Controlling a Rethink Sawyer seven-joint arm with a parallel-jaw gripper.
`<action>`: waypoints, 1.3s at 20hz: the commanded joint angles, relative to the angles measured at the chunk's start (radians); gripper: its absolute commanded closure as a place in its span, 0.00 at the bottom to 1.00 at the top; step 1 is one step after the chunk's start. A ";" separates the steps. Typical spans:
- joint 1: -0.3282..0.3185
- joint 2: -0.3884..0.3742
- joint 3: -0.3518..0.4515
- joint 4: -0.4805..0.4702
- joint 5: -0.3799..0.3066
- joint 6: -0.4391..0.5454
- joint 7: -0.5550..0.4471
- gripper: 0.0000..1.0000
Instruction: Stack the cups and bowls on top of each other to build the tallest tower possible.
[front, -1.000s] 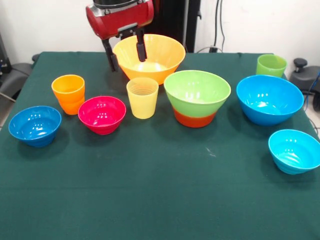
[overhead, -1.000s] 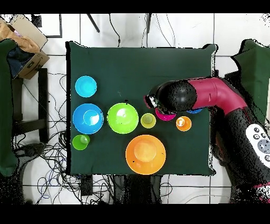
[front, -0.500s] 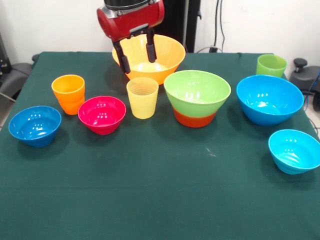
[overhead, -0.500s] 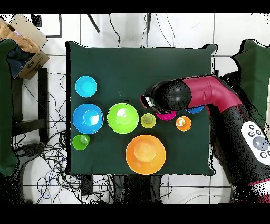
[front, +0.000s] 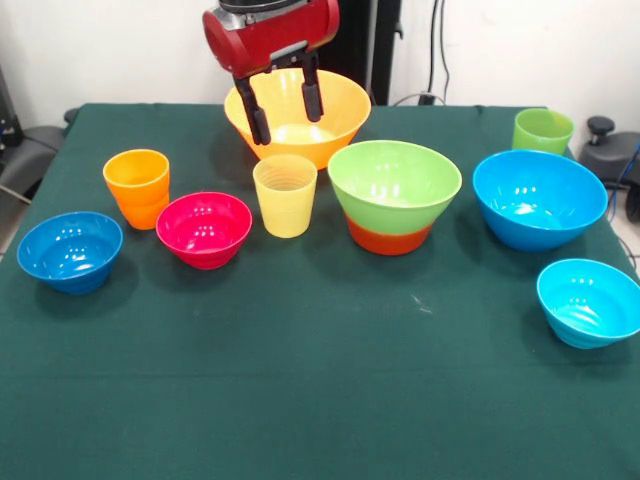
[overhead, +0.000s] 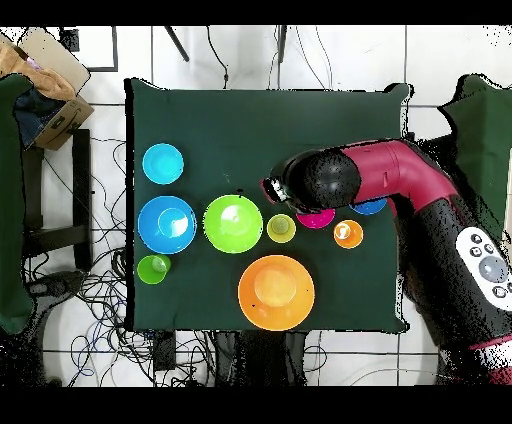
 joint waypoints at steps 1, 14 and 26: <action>0.005 0.081 0.018 0.033 -0.066 0.025 -0.322 0.00; -0.053 0.195 0.035 -0.009 -0.108 0.024 -0.452 0.00; -0.065 0.221 0.041 -0.053 -0.083 0.101 -0.549 0.00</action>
